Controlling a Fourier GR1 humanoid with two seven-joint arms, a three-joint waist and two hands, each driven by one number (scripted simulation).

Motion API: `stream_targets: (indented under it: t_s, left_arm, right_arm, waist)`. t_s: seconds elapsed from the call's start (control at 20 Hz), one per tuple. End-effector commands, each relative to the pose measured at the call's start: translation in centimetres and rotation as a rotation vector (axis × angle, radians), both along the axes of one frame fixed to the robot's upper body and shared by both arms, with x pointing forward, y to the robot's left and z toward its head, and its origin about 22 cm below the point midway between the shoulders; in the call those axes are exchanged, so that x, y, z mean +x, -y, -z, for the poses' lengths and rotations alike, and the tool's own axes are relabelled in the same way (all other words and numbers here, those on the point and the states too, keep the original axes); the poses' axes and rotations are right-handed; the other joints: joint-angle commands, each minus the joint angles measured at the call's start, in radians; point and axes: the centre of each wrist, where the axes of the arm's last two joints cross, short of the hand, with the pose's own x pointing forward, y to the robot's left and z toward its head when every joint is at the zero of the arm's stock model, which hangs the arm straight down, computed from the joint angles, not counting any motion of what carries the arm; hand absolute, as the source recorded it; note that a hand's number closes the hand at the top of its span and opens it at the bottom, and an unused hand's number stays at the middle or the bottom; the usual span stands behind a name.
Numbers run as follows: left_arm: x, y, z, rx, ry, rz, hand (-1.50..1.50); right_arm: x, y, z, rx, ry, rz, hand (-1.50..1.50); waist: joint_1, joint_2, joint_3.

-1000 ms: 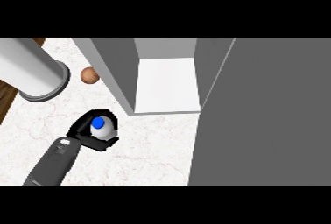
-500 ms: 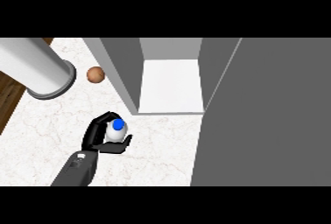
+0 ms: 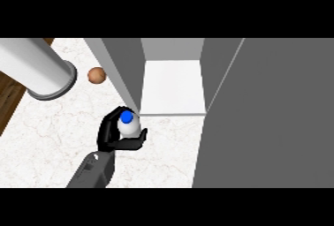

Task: Pick up the bottled water, place it into the cabinet and close the cabinet

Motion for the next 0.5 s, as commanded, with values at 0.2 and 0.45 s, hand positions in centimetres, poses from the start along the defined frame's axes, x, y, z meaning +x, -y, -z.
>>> stream_targets:
  t_s: [0.2, 0.45]
  left_arm:
    - [0.7, 5.8, -5.3, -0.071, -0.014, 0.023, 1.5]
    - [0.4, 7.5, -8.2, -0.085, -0.031, 0.019, 1.5]
  right_arm:
    - [-2.1, -0.2, -0.8, 0.004, 0.059, 0.033, -1.5]
    - [-2.8, 1.4, -1.8, -0.007, 0.044, 0.036, -1.5]
  waist:
    - [-0.006, 0.004, -0.001]
    - [-0.005, 0.005, 0.0]
